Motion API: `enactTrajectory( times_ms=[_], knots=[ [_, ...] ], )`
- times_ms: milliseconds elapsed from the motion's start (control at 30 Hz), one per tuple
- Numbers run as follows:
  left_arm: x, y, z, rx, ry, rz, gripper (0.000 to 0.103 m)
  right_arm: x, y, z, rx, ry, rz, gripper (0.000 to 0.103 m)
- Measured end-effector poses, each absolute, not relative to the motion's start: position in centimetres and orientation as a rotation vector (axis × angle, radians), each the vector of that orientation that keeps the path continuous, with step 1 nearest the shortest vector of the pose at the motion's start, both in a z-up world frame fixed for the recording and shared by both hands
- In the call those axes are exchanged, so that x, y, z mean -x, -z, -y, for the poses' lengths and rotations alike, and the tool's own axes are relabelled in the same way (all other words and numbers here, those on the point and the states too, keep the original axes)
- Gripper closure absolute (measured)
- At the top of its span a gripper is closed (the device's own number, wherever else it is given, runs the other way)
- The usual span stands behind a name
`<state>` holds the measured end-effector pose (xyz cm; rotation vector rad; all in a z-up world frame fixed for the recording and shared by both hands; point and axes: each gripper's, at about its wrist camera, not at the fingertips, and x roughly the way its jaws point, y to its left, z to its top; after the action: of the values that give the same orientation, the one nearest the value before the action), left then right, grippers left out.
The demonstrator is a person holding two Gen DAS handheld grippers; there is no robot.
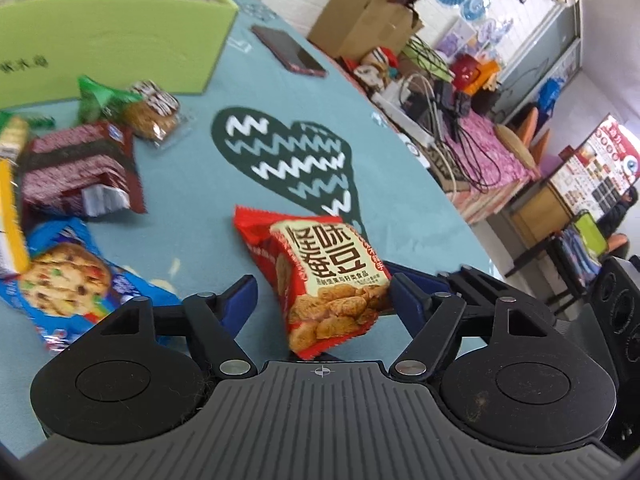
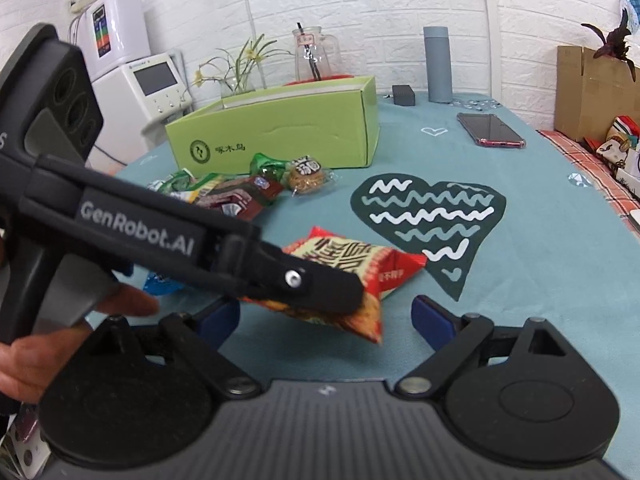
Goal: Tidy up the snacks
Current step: 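Grasp the red-orange peanut snack bag with the left tool, then carry the peanut bag into the box and open the left tool, then grasp the blue cookie bag with the left tool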
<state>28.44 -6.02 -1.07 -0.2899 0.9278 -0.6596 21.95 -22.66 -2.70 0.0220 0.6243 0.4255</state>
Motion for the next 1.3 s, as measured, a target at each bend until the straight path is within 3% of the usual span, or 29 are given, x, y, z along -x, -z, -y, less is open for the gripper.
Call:
enactTrajectory(
  times_ms=[100, 200, 400, 533, 800, 900, 1033, 1067, 1133, 1300],
  knots=[
    [-28.9, 1.4, 6.4, 0.318, 0.693, -0.931, 0.059, -22.6, 2.7, 22.1, -0.008, -0.434, -0.629, 0.032],
    [-29.4, 0.3, 6.4, 0.283, 0.668, -0.903, 0.071, -22.9, 1.6, 21.2, 0.043, -0.435, -0.6, 0.032],
    [-31.6, -3.2, 4.8, 0.272, 0.638, -0.805, 0.071, -26.2, -1.4, 19.1, 0.105, -0.461, -0.513, 0.031],
    [-34.6, -6.6, 3.1, 0.243, 0.601, -0.714, 0.071, -29.9, -4.2, 16.2, 0.194, -0.497, -0.417, 0.025],
    [-43.7, -9.4, -0.6, 0.221, 0.5, -0.619, 0.071, -40.7, -6.7, 11.9, 0.235, -0.561, -0.367, 0.026],
    [-47.1, -8.1, -1.5, 0.225, 0.483, -0.639, 0.067, -43.7, -5.7, 10.5, 0.246, -0.554, -0.389, 0.026],
    [-49.0, -7.0, -2.4, 0.216, 0.426, -0.653, 0.039, -44.3, -5.4, 10.4, 0.269, -0.527, -0.38, 0.02],
    [-48.6, -7.0, -2.9, 0.221, 0.428, -0.641, 0.036, -43.5, -5.6, 10.7, 0.281, -0.515, -0.36, 0.018],
    [-47.5, -7.1, -3.8, 0.233, 0.43, -0.62, 0.034, -41.2, -6.4, 11.2, 0.301, -0.495, -0.312, 0.011],
    [-43.0, -7.8, -5.7, 0.299, 0.42, -0.603, 0.03, -35.4, -7.4, 13.8, 0.299, -0.505, -0.288, 0.011]
  ],
)
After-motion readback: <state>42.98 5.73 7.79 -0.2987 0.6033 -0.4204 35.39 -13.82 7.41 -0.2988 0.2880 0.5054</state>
